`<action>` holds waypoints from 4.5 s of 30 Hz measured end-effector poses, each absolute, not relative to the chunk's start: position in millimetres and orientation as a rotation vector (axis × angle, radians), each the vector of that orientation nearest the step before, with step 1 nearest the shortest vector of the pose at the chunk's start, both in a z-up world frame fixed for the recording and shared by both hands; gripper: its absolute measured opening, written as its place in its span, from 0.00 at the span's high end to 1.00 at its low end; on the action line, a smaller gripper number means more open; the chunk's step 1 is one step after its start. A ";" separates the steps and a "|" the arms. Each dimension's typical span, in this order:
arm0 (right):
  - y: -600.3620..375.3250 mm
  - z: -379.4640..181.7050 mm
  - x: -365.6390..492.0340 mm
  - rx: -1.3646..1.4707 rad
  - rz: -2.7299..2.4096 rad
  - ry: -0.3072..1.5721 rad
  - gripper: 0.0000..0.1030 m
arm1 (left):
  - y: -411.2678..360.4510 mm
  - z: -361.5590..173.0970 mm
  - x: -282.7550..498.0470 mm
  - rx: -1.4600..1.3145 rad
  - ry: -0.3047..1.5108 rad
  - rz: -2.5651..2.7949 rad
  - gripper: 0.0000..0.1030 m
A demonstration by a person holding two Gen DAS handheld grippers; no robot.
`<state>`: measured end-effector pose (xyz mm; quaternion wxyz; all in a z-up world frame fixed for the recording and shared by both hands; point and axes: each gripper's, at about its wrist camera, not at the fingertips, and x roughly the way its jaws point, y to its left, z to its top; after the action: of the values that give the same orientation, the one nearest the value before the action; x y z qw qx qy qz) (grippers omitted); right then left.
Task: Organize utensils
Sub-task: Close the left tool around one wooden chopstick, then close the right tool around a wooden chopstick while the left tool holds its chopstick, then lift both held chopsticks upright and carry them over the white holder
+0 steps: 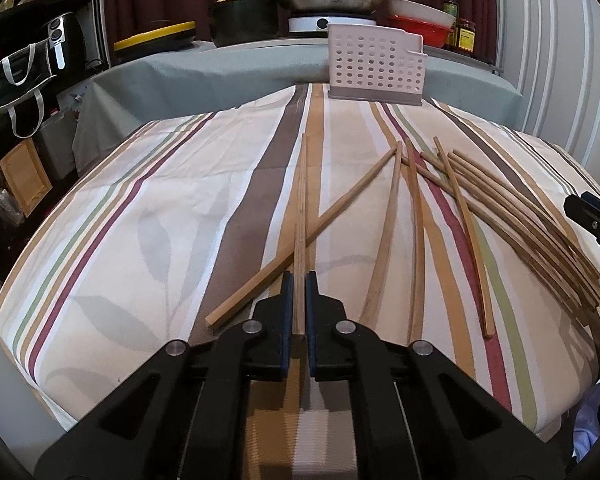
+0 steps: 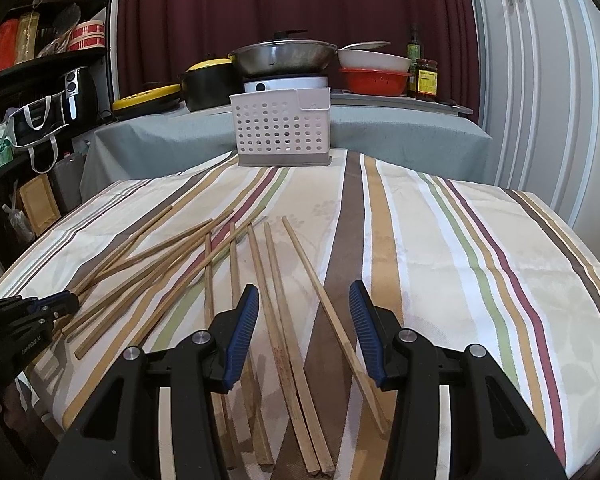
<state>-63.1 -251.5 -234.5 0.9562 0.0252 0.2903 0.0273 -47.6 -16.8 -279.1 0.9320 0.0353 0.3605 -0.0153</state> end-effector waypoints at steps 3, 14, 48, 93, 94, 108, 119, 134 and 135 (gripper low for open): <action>-252.5 -235.2 -65.0 0.049 0.059 0.591 0.55 | -16.5 -279.2 -47.5 0.073 0.738 -0.029 0.94; -253.4 -249.3 -85.8 0.005 0.132 0.629 0.68 | -15.3 -279.5 -46.8 0.077 0.739 -0.027 0.94; -277.7 -271.0 -100.6 0.003 0.073 0.605 0.95 | -13.7 -279.2 -44.3 0.063 0.749 -0.025 0.94; -260.0 -162.4 -81.2 0.004 0.082 0.364 0.95 | 3.2 -162.0 -52.1 0.106 0.447 -0.027 0.94; -259.6 -159.1 -78.6 0.003 0.081 0.362 0.95 | 5.8 -156.7 -50.1 0.099 0.448 -0.026 0.94; -256.0 -122.6 -17.9 -0.004 0.082 0.388 0.95 | 42.7 -115.8 7.5 -0.031 0.535 -0.103 0.94; -251.7 -116.7 16.4 -0.015 0.079 0.325 0.95 | 37.0 -108.1 56.6 -0.018 0.482 -0.089 0.94; -266.1 -42.2 92.6 -0.032 0.107 0.169 0.95 | -0.9 -26.7 140.5 -0.014 0.354 -0.232 0.94; -267.7 -36.2 100.3 -0.030 0.112 0.158 0.95 | -6.6 -18.3 147.8 -0.011 0.341 -0.244 0.94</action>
<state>100.3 -267.7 -36.2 0.9952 -0.0148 0.0790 0.0557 147.8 -6.6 -18.3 0.9781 -0.0054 0.1691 -0.1213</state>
